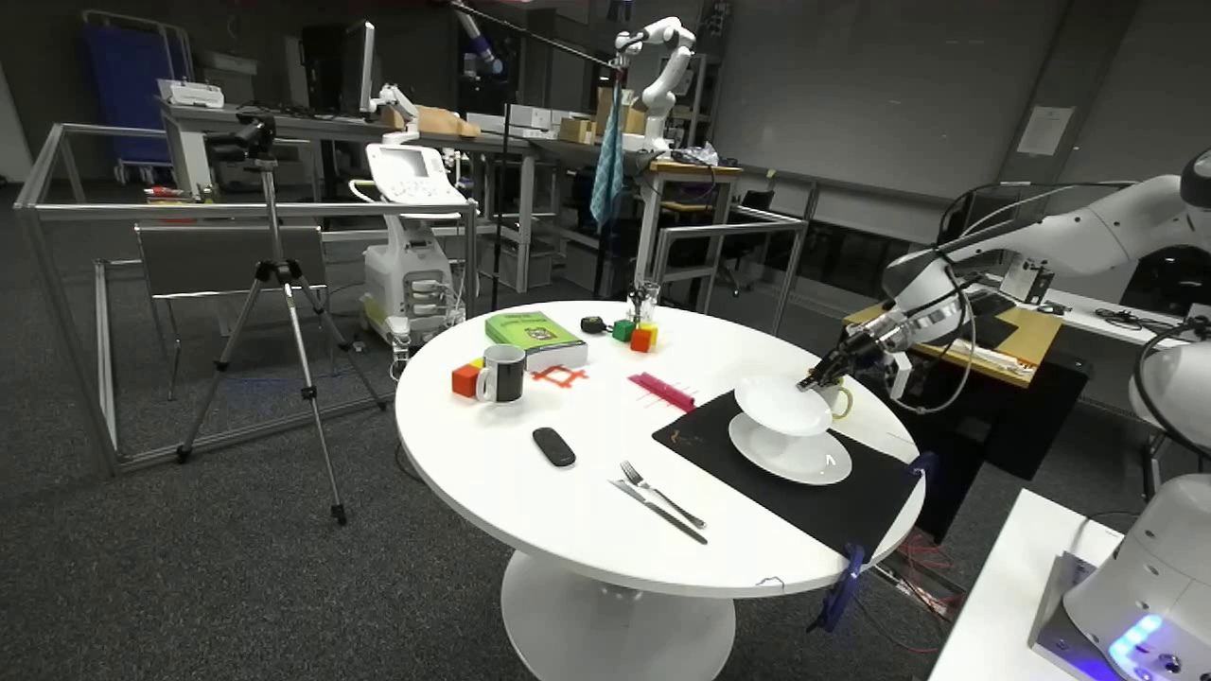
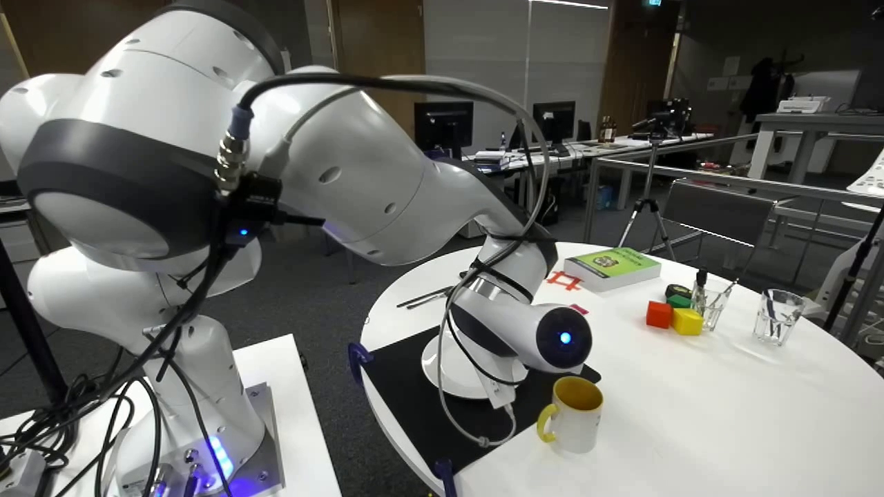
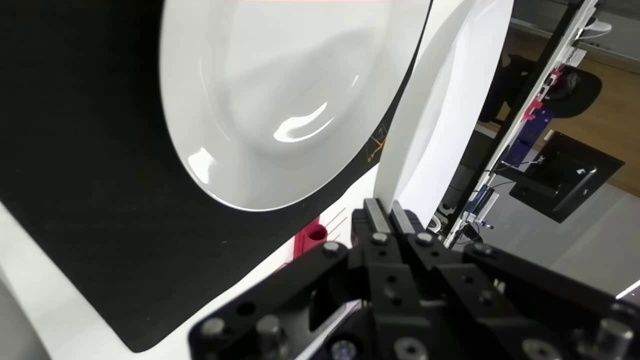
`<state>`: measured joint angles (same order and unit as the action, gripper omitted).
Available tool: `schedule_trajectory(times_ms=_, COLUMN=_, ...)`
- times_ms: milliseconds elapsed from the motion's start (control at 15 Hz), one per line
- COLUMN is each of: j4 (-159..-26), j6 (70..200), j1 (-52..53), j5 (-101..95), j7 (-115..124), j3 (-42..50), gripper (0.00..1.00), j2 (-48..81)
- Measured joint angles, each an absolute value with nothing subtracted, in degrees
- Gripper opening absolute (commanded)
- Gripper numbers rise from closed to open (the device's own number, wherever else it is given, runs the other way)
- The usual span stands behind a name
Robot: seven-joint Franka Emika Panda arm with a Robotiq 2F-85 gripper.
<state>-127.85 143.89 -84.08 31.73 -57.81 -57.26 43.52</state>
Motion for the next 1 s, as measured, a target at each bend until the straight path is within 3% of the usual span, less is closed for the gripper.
schedule_trajectory(times_ms=600, j4=-129.8, j6=143.9, j1=-84.1, j5=48.8, j7=-56.3, j3=-59.5, gripper=0.01, j2=32.6)
schedule_trajectory(times_ms=1000, j4=-130.3, j6=139.6, j1=-81.4, j5=66.9, j7=-56.9, j3=-50.1, gripper=0.01, j2=21.7)
